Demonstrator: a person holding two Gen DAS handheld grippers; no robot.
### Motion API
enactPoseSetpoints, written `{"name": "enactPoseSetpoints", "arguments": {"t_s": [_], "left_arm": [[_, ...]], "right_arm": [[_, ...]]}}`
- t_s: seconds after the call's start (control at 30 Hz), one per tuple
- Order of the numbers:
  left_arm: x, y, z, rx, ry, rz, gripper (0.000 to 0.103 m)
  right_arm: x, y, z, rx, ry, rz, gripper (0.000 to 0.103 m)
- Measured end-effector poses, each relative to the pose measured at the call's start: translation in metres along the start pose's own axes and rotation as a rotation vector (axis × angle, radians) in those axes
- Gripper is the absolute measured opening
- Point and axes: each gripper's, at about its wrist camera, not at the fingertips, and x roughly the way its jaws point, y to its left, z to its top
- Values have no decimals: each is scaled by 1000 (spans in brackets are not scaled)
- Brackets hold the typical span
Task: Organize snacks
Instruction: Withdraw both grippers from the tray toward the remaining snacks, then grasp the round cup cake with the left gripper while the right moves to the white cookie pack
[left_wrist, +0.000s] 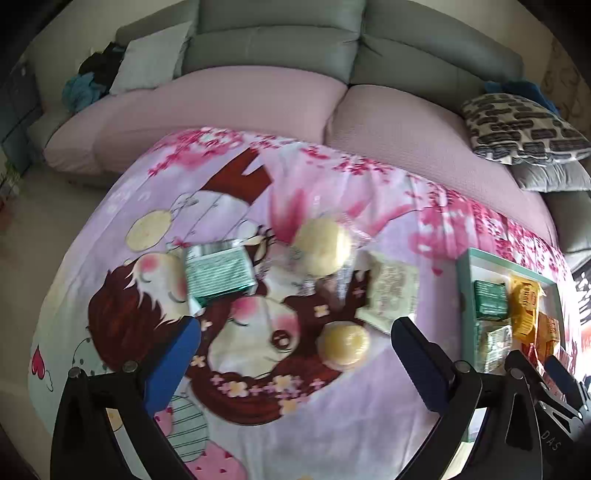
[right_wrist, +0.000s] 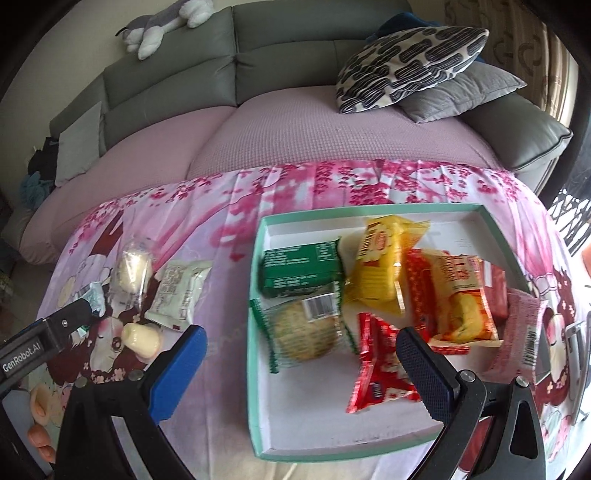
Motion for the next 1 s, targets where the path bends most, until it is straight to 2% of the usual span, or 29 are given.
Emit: {"name": "enactPoseSetpoints", "arguments": {"t_s": [0.27, 0.43, 0.63, 1.0], "left_arm": [[10, 39, -2, -71, 37, 27, 102], [22, 47, -4, -82, 67, 25, 102], [36, 40, -7, -68, 98, 10, 102], [52, 6, -11, -8, 133, -41, 102]], "right_arm": [[15, 39, -8, -32, 30, 75, 103], [25, 63, -14, -75, 44, 99, 103], [41, 74, -21, -121, 74, 73, 103], [51, 63, -21, -136, 85, 20, 103]]}}
